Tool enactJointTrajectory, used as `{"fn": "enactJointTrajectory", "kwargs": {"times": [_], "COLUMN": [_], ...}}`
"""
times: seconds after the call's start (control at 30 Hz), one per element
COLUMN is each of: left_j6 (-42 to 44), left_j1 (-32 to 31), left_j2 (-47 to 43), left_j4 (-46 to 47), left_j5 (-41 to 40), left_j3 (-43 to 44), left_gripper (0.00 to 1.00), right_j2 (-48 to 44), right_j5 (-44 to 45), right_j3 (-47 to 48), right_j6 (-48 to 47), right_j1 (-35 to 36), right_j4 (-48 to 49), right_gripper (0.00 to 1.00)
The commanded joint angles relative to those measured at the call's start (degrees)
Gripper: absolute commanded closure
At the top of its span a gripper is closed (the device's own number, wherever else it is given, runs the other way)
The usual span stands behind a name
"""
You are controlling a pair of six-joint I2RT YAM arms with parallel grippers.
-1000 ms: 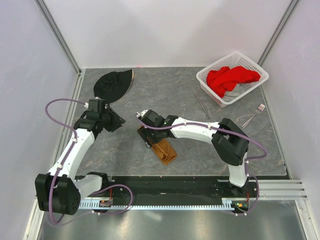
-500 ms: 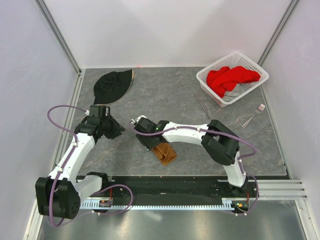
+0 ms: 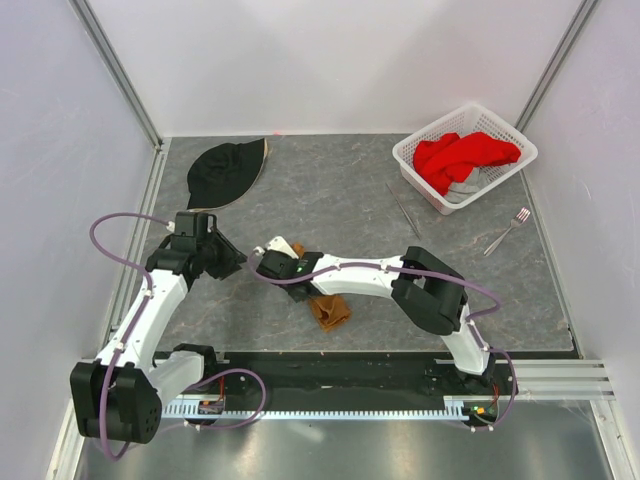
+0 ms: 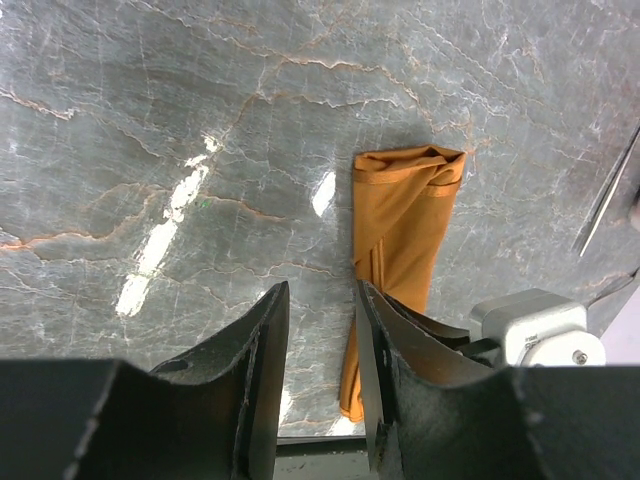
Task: Fold the napkin into a case and place the utensils inside
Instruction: Pick up the smaller rectangle-folded napkin from the center of the board, then turn over the smaller rectangle-folded napkin at the center of the board.
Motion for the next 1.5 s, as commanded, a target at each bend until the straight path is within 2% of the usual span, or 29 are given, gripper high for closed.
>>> {"fn": "enactJointTrajectory", "kwargs": {"times": [0.0, 0.07, 0.13, 0.2, 0.23, 0.37, 0.43, 0.57, 0.67, 0.9, 1.07, 1.17, 1.27, 1.3, 1.33, 1.37, 1.4, 1.43, 1.47], "left_j6": [2.2, 2.4, 2.9, 3.2, 3.3, 3.4, 3.4, 3.1, 3.0, 2.6, 2.6, 3.0, 3.6, 3.6, 3.6, 3.6, 3.6, 3.8, 3.8], "left_j1": [0.7, 0.8, 0.9, 1.0, 1.0, 1.1, 1.1, 1.1, 1.1, 1.1, 1.1, 1.0, 0.6, -0.1, -0.7, -1.4, -3.4, -4.6, -5.8], "left_j2": [-0.7, -0.6, -1.1, -1.5, -1.6, -2.3, -2.8, -4.6, -5.5, -6.6, -5.7, -4.3, -1.6, -0.9, 0.3, 2.8, 4.7, 6.2, 9.1], "left_j4": [0.0, -0.1, 0.0, 0.0, 0.0, -0.2, -0.1, -0.5, -1.3, -1.9, -1.4, 1.3, 5.1, 7.8, 9.2, 10.2, 11.2, 11.9, 12.0], "left_j5": [0.7, 1.0, 1.4, 1.6, 1.7, 2.4, 3.0, 3.6, 3.8, 4.2, 5.9, 8.9, 12.8, 13.9, 15.0, 17.2, 17.9, 18.3, 17.6], "left_j3": [-0.3, -0.5, -0.6, -0.8, -0.8, -0.4, -0.2, 0.3, 1.1, 2.1, 2.3, 1.2, -0.4, -0.8, -1.5, -1.5, -1.3, 0.0, 0.8], "left_gripper": [0.60, 0.60, 0.60, 0.61, 0.61, 0.61, 0.61, 0.61, 0.62, 0.61, 0.61, 0.61, 0.61, 0.61, 0.61, 0.61, 0.61, 0.61, 0.62], "right_j2": [0.6, 0.5, -0.1, -1.6, -2.3, -6.6, -8.4, -9.5, -9.7, -6.9, -5.8, -5.2, -4.0, -3.1, -2.7, -2.6, -4.2, -5.5, -7.0], "right_j5": [4.2, 3.2, -0.2, -5.1, -11.1, -25.5, -30.6, -46.1, -55.6, -68.8, -72.6, -74.5, -76.8, -77.7, -78.6, -77.7, -75.2, -72.3, -64.5], "right_j3": [4.2, 6.5, 8.4, 9.2, 9.3, 5.9, 2.3, -3.9, -10.5, -24.8, -29.4, -31.5, -32.9, -32.8, -32.1, -30.4, -29.1, -27.6, -24.6], "right_j6": [0.3, 0.2, 0.0, 0.4, 0.9, 4.0, 5.9, 10.5, 16.2, 28.1, 29.3, 29.2, 27.5, 24.7, 21.3, 17.6, 13.1, 3.5, 0.2], "right_j1": [0.2, 0.2, 0.1, -0.6, -0.9, -3.8, -4.9, -8.6, -11.2, -16.8, -20.5, -22.7, -25.8, -26.7, -28.6, -29.6, -30.5, -31.0, -31.0], "right_j4": [-3.9, -4.9, -5.5, -4.3, -3.5, 3.2, 8.4, 17.7, 28.5, 55.5, 61.8, 63.1, 62.6, 61.4, 58.6, 49.0, 42.5, 36.3, 25.8], "right_gripper": [0.87, 0.96, 1.00, 1.00, 1.00, 1.00, 1.00, 1.00, 1.00, 1.00, 0.98, 0.93, 0.84, 0.75, 0.72, 0.69, 0.61, 0.59, 0.56]}}
